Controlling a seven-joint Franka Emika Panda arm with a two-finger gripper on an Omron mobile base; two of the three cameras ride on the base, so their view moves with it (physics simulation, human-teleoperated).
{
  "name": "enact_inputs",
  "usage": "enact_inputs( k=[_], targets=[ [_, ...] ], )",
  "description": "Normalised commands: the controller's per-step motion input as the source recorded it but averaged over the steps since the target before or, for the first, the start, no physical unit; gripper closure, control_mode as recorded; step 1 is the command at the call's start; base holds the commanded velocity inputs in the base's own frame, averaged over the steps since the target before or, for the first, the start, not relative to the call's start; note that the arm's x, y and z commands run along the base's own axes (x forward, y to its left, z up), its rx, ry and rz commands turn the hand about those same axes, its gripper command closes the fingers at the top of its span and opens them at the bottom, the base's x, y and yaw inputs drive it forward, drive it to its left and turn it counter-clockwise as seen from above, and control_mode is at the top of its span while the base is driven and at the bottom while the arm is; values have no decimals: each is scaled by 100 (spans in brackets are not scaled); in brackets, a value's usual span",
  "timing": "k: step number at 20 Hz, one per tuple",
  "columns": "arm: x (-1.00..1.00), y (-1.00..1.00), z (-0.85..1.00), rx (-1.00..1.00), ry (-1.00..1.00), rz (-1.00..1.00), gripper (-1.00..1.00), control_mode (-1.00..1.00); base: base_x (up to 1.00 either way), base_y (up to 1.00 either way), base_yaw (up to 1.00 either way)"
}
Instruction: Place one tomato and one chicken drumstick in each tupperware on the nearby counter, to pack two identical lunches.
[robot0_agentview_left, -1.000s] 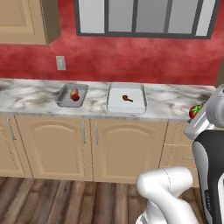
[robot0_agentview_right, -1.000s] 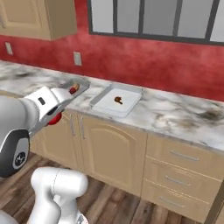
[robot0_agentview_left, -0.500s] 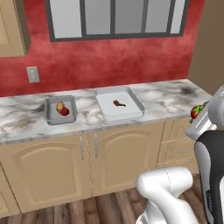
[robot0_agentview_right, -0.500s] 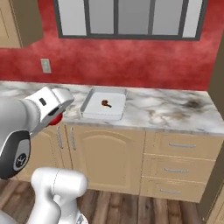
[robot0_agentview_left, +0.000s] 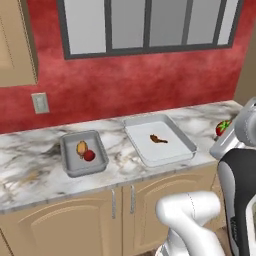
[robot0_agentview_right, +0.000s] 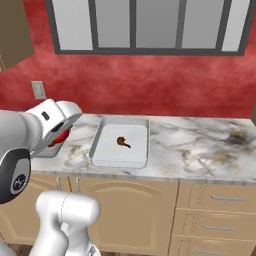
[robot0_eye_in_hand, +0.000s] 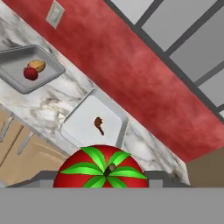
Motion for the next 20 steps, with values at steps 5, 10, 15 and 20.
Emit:
enact_inputs(
  k=[5, 10, 15, 20],
  targets=[
    [0, 0, 0, 0, 0, 0, 100, 100, 55, -1, -9],
    [0, 0, 0, 0, 0, 0, 100, 100, 22, 0, -9],
    [33, 0, -90, 0, 35, -2, 100, -100, 0, 0, 0],
    [79, 4, -92, 0, 30, 0, 100, -100, 0, 0, 0]
  ],
)
